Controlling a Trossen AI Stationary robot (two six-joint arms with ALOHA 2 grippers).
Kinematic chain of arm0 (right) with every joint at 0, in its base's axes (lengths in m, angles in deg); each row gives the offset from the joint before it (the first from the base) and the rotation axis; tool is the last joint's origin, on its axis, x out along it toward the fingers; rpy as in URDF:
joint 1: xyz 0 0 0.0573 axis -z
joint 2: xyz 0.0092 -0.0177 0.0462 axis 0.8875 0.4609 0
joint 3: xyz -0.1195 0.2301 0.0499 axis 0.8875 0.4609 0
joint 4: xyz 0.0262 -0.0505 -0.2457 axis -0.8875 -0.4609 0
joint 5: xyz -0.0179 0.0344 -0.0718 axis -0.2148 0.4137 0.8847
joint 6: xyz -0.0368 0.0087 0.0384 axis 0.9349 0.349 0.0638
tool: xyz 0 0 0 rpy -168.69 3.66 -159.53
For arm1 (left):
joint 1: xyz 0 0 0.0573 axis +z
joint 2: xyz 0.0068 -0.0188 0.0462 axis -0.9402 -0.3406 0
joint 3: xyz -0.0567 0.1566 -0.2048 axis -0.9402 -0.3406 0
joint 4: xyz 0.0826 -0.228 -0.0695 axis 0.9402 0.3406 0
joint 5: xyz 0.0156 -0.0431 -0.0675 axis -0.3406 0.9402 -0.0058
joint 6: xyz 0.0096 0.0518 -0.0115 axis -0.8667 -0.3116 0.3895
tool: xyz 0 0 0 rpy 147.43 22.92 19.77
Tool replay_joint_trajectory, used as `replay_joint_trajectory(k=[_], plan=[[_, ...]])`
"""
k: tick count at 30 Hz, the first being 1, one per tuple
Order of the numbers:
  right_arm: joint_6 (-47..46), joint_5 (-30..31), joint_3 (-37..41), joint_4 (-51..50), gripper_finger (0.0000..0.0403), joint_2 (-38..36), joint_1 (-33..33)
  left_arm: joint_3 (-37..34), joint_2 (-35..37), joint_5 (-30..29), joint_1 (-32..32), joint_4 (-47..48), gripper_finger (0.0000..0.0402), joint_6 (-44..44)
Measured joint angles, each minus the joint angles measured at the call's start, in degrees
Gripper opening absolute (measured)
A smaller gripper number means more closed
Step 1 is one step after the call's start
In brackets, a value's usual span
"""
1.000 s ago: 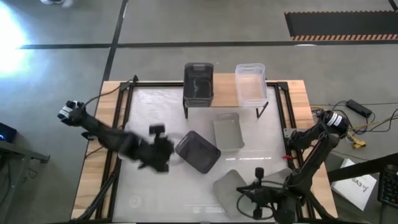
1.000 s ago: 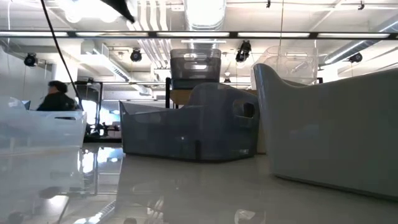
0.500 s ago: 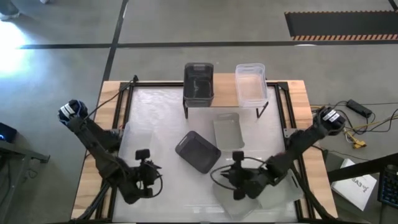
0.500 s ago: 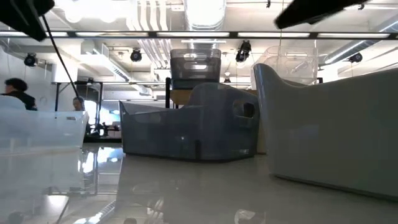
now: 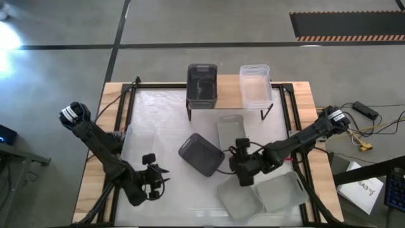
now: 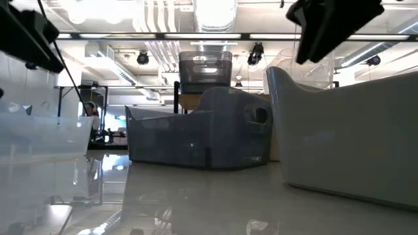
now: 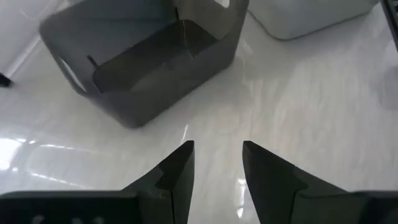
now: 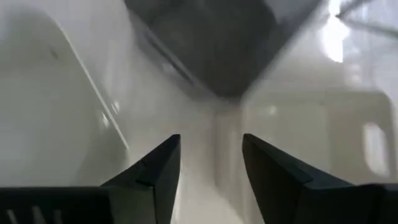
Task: Stack baskets on shelf by color
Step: Stack the bottom left gray bin on top of the top gray bin
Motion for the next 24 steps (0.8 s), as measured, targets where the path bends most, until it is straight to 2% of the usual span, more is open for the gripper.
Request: replay_joint_trajectory(k=[4, 6, 11, 13, 16, 21, 24], plan=[[-5.04, -0.86, 3.3, 13.5, 0.0172, 1.34, -0.06, -2.52, -0.94, -0.09, 0.01, -4.21, 0.012, -0.15], [-8.06, -5.41, 2.9, 16.37, 0.017, 2.46, -0.24, -3.23, -1.34, -0.14, 0.01, -5.7, 0.012, -0.13], [-16.16, -14.69, -2.74, 14.23, 0.0164, 3.3, -4.4, -4.24, -1.62, -0.36, 0.01, -8.45, 0.012, -0.15], [-17.11, -16.02, -4.46, 11.39, 0.0161, 3.94, -7.17, -4.25, -1.62, -1.25, 0.01, -8.78, 0.012, -0.15], [-21.06, -14.14, -6.9, 6.76, 0.0154, 4.49, -12.39, -4.31, -1.62, -3.1, 0.01, -8.77, 0.012, -0.15], [-40.42, -5.72, -9.1, -0.75, 0.0146, 4.68, -18.66, -4.32, -1.62, -4.88, 0.14, -10.2, 0.012, -1.32], [-46.62, -2.71, -8.04, 2.06, 0.0149, 4.87, -19.18, -4.33, -1.62, -5.85, 0.23, -11.96, 0.012, -4.13]])
